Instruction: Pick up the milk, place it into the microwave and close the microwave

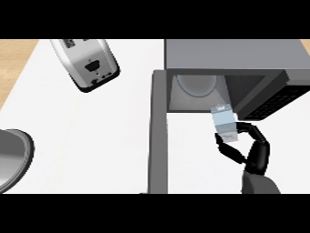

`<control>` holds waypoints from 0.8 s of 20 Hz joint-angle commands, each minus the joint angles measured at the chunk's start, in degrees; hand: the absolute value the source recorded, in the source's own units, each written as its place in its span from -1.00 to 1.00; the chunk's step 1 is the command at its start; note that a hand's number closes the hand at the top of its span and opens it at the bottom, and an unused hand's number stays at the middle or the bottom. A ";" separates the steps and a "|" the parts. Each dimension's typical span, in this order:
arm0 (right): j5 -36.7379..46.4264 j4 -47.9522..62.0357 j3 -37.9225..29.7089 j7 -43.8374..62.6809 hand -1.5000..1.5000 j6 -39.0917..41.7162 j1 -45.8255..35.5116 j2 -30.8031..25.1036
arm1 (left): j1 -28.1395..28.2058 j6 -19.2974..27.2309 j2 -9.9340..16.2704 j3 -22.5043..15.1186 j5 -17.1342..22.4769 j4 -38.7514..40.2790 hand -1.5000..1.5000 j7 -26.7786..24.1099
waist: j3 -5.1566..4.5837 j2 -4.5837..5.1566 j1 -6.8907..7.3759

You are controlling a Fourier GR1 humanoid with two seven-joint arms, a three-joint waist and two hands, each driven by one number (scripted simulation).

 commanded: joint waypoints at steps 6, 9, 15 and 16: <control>1.94 -1.24 5.69 -2.12 1.00 10.86 -0.90 -1.18 | -1.63 0.11 0.72 0.57 -0.11 1.45 -1.00 0.81 | 0.08 0.06 -0.41; 2.26 4.27 6.84 -4.28 1.00 21.41 -2.68 -6.78 | 0.45 -2.24 0.28 1.54 1.77 1.92 -1.00 -0.31 | 0.14 0.21 0.53; 1.66 -1.77 10.92 -2.81 1.00 29.25 -1.26 -4.96 | 0.57 -1.52 -0.96 1.03 1.16 0.57 -1.00 0.57 | 0.08 -0.01 -0.25; 1.85 -7.36 12.70 -1.29 1.00 29.43 2.32 -4.52 | -1.99 -0.52 -0.49 0.25 -1.16 2.49 -1.00 0.45 | 0.03 -0.09 -0.92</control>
